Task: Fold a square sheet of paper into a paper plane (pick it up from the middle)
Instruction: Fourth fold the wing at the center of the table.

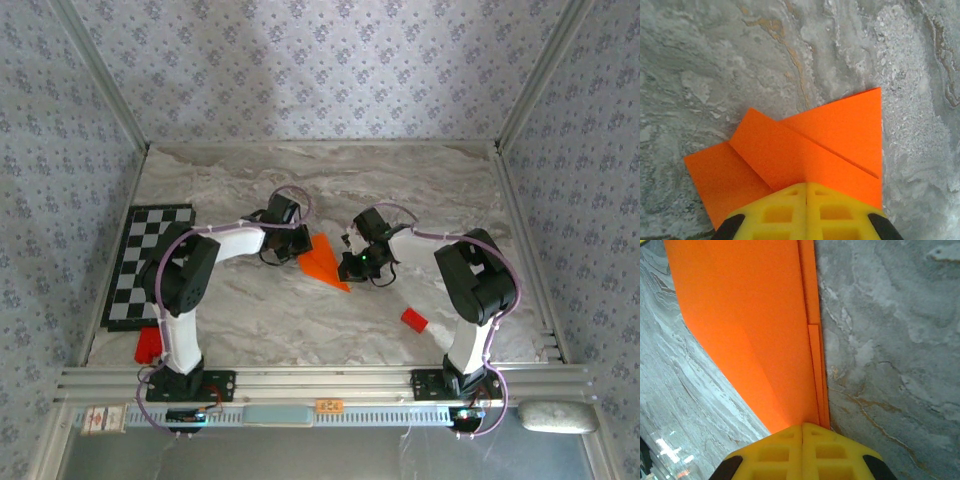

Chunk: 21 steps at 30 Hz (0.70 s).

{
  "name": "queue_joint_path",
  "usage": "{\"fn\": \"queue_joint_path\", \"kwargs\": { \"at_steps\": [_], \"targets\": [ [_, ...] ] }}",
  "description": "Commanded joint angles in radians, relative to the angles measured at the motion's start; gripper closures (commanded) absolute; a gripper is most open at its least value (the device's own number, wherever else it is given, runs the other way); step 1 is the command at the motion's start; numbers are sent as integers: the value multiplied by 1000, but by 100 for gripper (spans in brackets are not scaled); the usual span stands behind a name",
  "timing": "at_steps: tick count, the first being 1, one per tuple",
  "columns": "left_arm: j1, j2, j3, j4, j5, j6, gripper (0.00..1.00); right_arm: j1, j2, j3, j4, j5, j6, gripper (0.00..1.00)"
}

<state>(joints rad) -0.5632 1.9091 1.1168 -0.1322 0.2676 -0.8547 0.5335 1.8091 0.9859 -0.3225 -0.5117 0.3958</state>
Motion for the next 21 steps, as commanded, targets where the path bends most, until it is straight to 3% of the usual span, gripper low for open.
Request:
{"fn": "queue_joint_path", "kwargs": {
  "at_steps": [1, 7, 21],
  "targets": [
    [3, 26, 33, -67, -25, 5, 97, -10, -26, -15, -34, -3, -1, 95],
    [2, 53, 53, -146, -37, -3, 99, 4, -83, 28, 72, -58, 3, 93],
    [-4, 96, 81, -226, -62, -23, 100, 46, 113, 164, 70, -5, 11, 97]
  ]
}}
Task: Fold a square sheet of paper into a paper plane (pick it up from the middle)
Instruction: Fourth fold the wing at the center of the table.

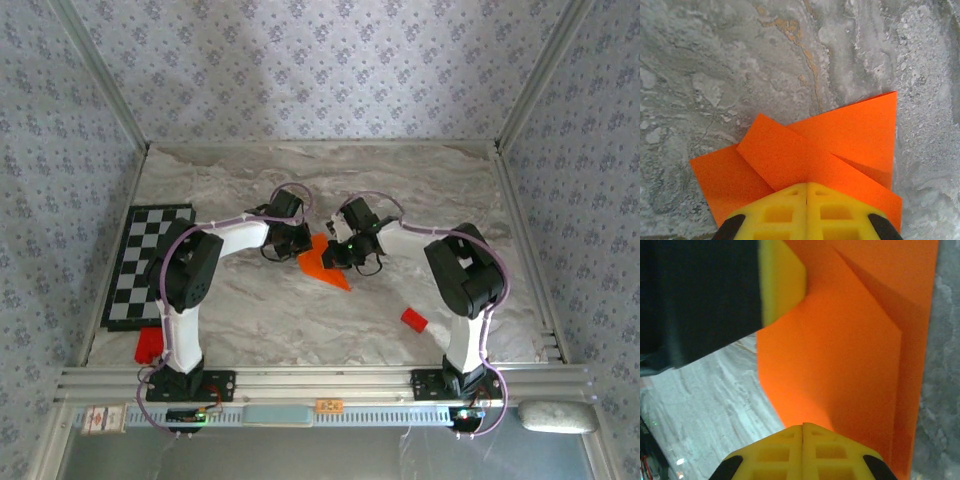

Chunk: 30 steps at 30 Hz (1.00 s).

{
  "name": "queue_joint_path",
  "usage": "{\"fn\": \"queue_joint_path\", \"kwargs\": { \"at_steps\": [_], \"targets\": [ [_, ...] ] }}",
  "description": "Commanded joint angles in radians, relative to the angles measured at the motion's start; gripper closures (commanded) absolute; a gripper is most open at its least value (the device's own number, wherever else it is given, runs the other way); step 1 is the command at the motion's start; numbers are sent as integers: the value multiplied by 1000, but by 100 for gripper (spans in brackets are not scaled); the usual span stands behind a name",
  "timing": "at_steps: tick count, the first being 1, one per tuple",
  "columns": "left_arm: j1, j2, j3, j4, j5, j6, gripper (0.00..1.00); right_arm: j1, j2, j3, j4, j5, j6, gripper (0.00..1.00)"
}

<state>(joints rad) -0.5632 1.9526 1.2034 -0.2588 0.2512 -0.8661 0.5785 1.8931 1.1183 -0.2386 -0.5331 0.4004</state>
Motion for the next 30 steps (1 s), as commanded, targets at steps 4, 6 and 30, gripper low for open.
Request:
{"fn": "queue_joint_path", "kwargs": {
  "at_steps": [4, 6, 30],
  "targets": [
    [-3, 64, -1, -125, -59, -14, 100, -1, 55, 29, -26, 38, 4, 98],
    [-4, 70, 3, -143, -80, -17, 100, -4, 57, 11, -31, 37, 2, 98],
    [-9, 58, 70, -189, -68, -14, 96, -102, -325, -371, -99, -7, -20, 96]
  ]
}}
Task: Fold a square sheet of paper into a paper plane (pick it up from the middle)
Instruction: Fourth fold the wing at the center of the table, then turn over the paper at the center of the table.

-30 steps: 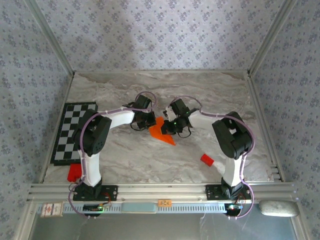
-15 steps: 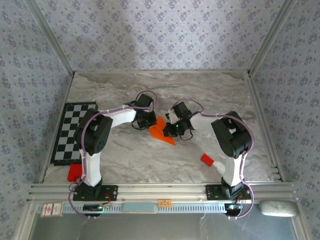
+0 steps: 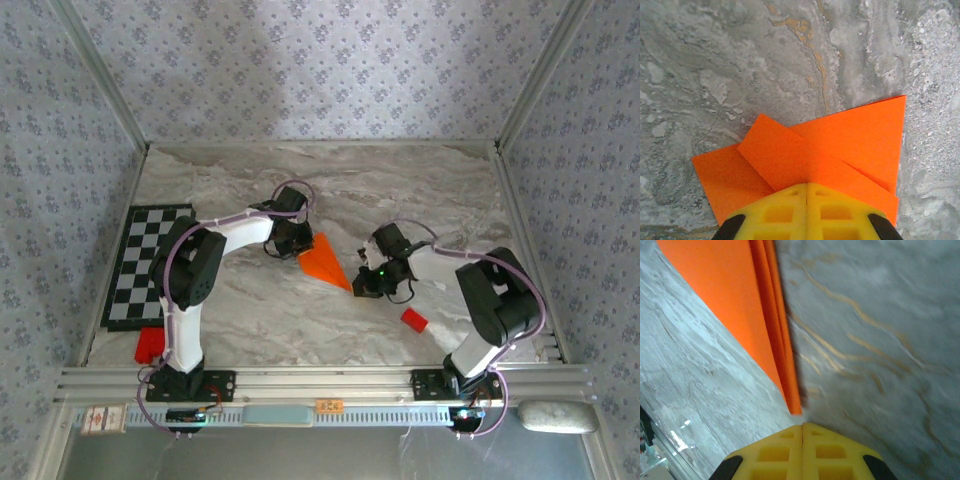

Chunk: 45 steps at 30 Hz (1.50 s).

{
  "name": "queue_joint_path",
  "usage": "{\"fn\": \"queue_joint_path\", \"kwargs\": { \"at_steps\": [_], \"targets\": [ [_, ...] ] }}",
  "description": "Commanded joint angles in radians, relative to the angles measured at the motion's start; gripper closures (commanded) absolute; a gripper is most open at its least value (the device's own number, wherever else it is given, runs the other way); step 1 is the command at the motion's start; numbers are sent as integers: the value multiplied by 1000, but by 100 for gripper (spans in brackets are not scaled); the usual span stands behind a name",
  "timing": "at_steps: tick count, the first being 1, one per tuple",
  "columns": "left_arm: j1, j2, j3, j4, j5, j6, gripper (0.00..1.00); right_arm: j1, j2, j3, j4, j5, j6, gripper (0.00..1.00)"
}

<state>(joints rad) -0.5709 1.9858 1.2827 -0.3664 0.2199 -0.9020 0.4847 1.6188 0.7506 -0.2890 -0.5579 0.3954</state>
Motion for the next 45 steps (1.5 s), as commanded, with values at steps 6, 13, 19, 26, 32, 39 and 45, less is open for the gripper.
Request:
{"fn": "queue_joint_path", "kwargs": {
  "at_steps": [6, 13, 19, 26, 32, 39, 45],
  "targets": [
    [3, -144, 27, -16, 3, -18, 84, -16, -120, 40, 110, 4, 47, 88],
    [50, -367, -90, 28, -53, -63, 52, -39, -12, 136, 253, 39, 98, 69],
    [123, -547, -277, 63, -76, -78, 35, -41, 151, 237, 331, -81, 139, 65],
    [157, -717, -477, 155, -78, -20, 7, -3, 268, 348, 272, -134, 50, 65],
    [196, -787, -540, 163, -50, 13, 0, 45, 322, 433, 81, -70, -94, 69],
    [201, -791, -559, 192, -24, 29, 0, 50, 316, 463, 58, -29, -142, 69],
    [204, -780, -556, 189, -19, 38, 0, 52, 303, 451, 86, -3, -144, 63]
  ]
}}
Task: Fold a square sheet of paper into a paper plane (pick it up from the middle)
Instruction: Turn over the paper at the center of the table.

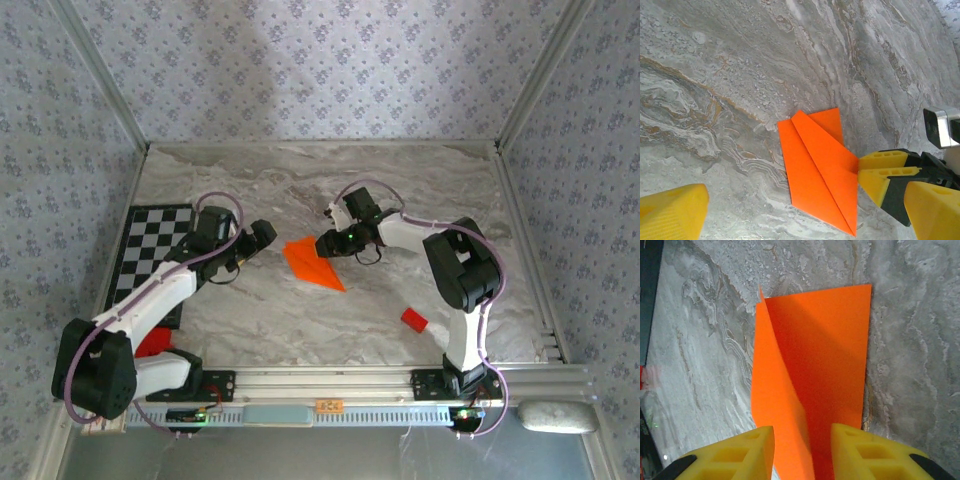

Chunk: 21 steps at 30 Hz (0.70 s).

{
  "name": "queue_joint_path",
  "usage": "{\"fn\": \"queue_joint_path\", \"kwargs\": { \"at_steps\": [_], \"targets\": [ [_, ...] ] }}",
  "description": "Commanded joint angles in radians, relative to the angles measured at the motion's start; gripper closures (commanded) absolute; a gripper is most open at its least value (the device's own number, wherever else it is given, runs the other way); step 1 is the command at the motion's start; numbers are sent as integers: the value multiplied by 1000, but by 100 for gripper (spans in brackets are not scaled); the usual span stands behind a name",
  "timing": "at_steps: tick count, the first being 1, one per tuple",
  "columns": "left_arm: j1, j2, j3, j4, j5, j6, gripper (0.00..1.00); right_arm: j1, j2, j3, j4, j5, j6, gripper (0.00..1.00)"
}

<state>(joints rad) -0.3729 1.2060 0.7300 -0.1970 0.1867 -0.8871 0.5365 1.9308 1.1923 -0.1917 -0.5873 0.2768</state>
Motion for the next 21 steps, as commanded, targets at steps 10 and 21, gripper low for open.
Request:
{"fn": "queue_joint_path", "kwargs": {
  "at_steps": [10, 21],
  "targets": [
    [8, -4, -14, 40, 18, 15, 0, 15, 34, 24, -8, -21, -36, 69],
    [8, -13, -37, 160, 138, 27, 1, 2, -56, -48, 117, -65, 31, 99]
  ]
}}
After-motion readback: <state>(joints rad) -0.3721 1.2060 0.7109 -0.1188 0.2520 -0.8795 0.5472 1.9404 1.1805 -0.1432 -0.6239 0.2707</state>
